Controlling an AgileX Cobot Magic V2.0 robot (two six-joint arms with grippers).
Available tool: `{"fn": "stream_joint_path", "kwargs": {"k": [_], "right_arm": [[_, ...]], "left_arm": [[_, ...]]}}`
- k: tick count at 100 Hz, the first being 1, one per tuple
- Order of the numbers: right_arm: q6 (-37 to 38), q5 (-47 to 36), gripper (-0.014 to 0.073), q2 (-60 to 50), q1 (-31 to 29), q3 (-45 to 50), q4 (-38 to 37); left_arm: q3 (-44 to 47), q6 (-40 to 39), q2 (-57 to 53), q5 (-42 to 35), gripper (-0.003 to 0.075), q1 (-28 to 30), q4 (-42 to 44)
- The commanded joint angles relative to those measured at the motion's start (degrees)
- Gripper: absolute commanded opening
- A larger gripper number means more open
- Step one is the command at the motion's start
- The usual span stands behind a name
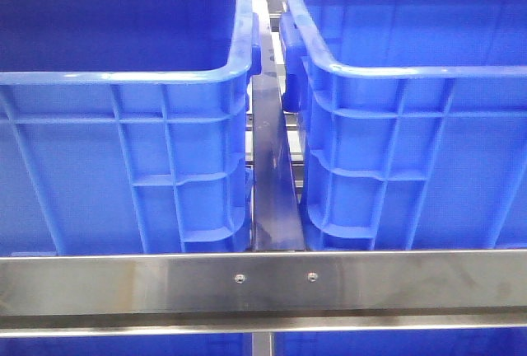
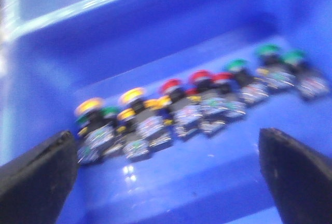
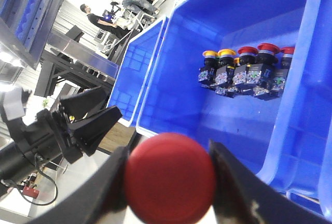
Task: Pick red and yellow buttons and place in box
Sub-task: 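Carry the red button with the right gripper over the empty bin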
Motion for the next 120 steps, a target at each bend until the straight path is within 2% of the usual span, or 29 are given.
{"fn": "stream_joint_path", "kwargs": {"k": [1,17,33,40,47,66,68,103,120], "right_arm": [[-1.57,1.48,0.0014,-0.5,-0.04,-1.86,4.11],[-2.17,1.21,0.0014,-0.5,-0.04,-1.86,4.11],[-2.21,-0.48,0.0014,-0.5,-0.04,-1.86,4.11],[-2.21,-0.97,0.0014,-0.5,-0.04,-1.86,4.11],[-2.21,-1.24,0.0014,-0.5,-0.04,-1.86,4.11],[-2.21,-3.49,0.0014,-0.5,-0.04,-1.86,4.11],[-2.21,-4.06,0.0014,-0.5,-0.04,-1.86,4.11],[-2.48,-19.72,0.0014,0.61,-1.38,-3.29,4.45],[-4.23,-19.66,0.0014,6.52,-4.76,-7.76,4.45]], "left_arm": [[0.16,-0.7,-4.11,-7.88,0.0642,5.63,-3.59],[2.86,-0.7,-11.32,-8.62,0.0641,11.78,-5.38],[5.0,-0.7,-17.21,-8.73,0.0629,12.38,-5.38],[5.74,-0.7,-19.32,-8.73,0.0575,12.38,-5.38],[6.45,-0.7,-20.93,-8.73,0.0467,12.38,-5.38],[6.85,-0.7,-21.94,-8.74,0.0014,12.38,-5.38],[6.85,-0.7,-21.94,-8.72,-0.0016,12.38,-5.38],[6.85,-0.7,-21.94,-8.72,-0.0019,12.38,-5.38],[6.85,-0.7,-21.94,-8.72,-0.0019,12.38,-5.38]]}}
